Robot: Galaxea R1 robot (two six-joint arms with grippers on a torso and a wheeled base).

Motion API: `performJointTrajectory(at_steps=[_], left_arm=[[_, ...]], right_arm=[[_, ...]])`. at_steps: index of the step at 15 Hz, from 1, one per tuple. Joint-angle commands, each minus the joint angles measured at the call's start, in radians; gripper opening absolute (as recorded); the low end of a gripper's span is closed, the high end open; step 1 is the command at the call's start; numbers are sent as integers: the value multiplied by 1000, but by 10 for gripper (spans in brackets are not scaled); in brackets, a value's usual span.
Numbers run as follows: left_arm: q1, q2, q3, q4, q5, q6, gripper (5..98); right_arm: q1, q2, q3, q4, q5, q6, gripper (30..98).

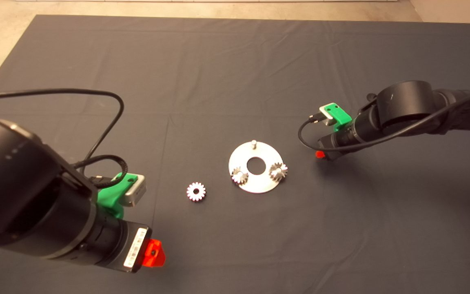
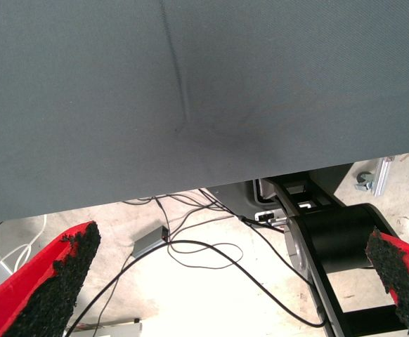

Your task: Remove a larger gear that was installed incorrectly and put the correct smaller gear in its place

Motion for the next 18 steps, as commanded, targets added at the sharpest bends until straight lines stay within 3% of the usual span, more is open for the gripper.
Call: performJointTrajectory(at_steps=[1, 18], left_arm=[[-14, 0, 17, -20, 132, 0, 982], [-14, 0, 17, -20, 132, -3, 982]], right_arm=[[8, -3, 10, -9, 6, 8, 496], [-4, -5, 21, -11, 5, 8, 512]])
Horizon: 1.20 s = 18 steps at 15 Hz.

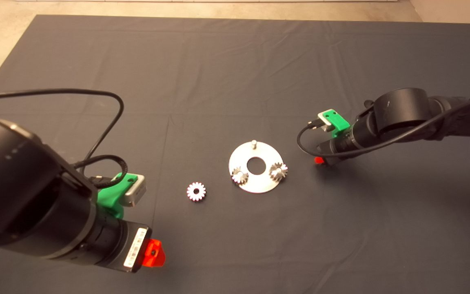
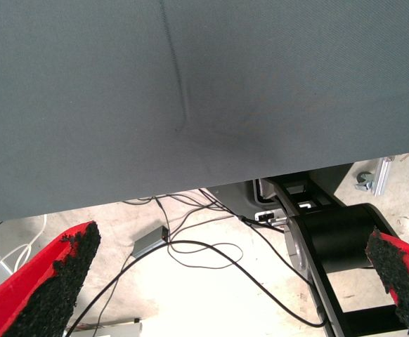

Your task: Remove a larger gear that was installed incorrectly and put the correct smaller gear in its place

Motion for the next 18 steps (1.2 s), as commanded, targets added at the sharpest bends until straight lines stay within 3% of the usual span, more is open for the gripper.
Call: performJointTrajectory(at_steps=[1, 5, 7, 10, 12, 14, 16, 18], left_arm=[[-14, 0, 17, -20, 132, -3, 982], [-14, 0, 15, -20, 132, -2, 982], [-14, -1, 15, -20, 132, -2, 982], [-14, -2, 15, -20, 132, 1, 982], [-14, -1, 14, -20, 132, 1, 982], [-14, -1, 12, -20, 132, 1, 982], [-14, -1, 12, -14, 132, 3, 982], [-14, 3, 9, 7, 132, 3, 982]], right_arm=[[22, -2, 20, -11, 1, 6, 516], [20, 1, 20, -11, -4, 6, 532], [26, -2, 21, -8, -7, 9, 576], [42, -6, 42, 48, -11, 7, 591], [91, -15, 94, 100, -15, 9, 634], [190, -35, 133, 234, -18, 18, 652], [291, -101, 186, 353, -18, 30, 677], [352, -180, 261, 476, -18, 39, 709]])
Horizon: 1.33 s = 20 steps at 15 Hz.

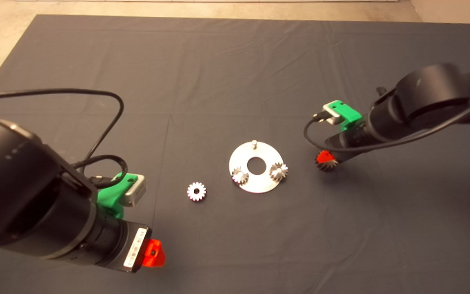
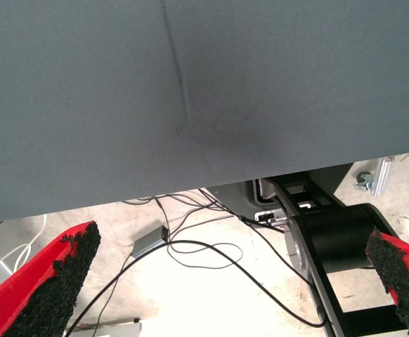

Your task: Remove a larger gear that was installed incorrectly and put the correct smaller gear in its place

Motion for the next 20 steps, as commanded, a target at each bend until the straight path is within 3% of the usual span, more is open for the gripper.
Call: performJointTrajectory(at_steps=[1, 4, 5, 7, 8, 10, 12, 15, 18, 20], left_arm=[[-14, 15, 6, 42, 132, 3, 982], [-14, 77, -52, 94, 132, 3, 982], [-14, 98, -86, 124, 132, 22, 982], [-14, 118, -156, 143, 132, 49, 982], [-14, 134, -184, 147, 132, 66, 982], [-11, 169, -250, 166, 132, 96, 982], [-11, 208, -257, 212, 132, 103, 982], [-11, 270, -312, 235, 132, 98, 982], [-9, 315, -345, 287, 132, 85, 982], [-8, 322, -344, 311, 132, 51, 982]], right_arm=[[206, -189, 189, 321, -5, 47, 719], [233, -290, 318, 530, 3, 58, 773], [233, -310, 345, 550, 5, 56, 780], [233, -382, 359, 551, 14, 47, 785], [234, -406, 360, 551, 28, 47, 819], [234, -422, 366, 551, 47, 46, 832], [238, -422, 377, 551, 51, 44, 870], [245, -412, 382, 553, 74, 44, 906], [265, -410, 382, 553, 76, 44, 929], [265, -412, 382, 553, 76, 45, 974]])
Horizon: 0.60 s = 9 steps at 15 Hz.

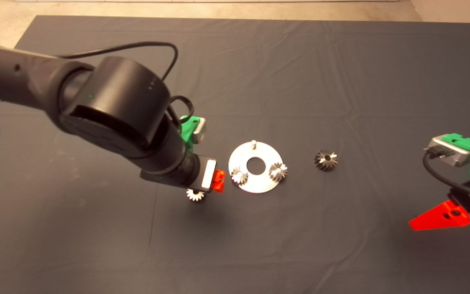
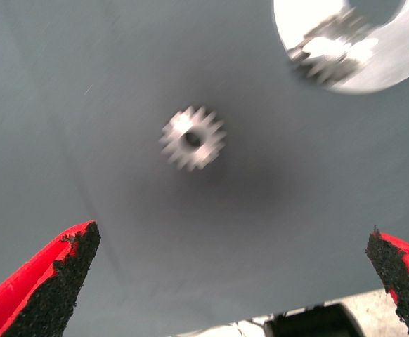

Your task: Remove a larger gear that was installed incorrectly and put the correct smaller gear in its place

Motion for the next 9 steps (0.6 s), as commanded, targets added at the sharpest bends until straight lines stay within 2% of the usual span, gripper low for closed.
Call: performJointTrajectory(at_steps=[1, 2, 3, 5, 9], left_arm=[[-7, 51, -31, 83, 133, -39, 982], [-2, 51, -36, 95, 133, -39, 982], [28, 44, -37, 112, 133, -38, 982], [76, 41, -41, 134, 133, -38, 982], [113, 40, -70, 138, 133, -33, 982]], right_arm=[[18, 3, 4, 32, 6, 4, 977], [20, 3, 4, 32, 6, 4, 977], [20, 3, 4, 32, 15, 4, 977], [20, 3, 4, 32, 17, 4, 977], [27, 1, 4, 32, 19, 5, 977]])
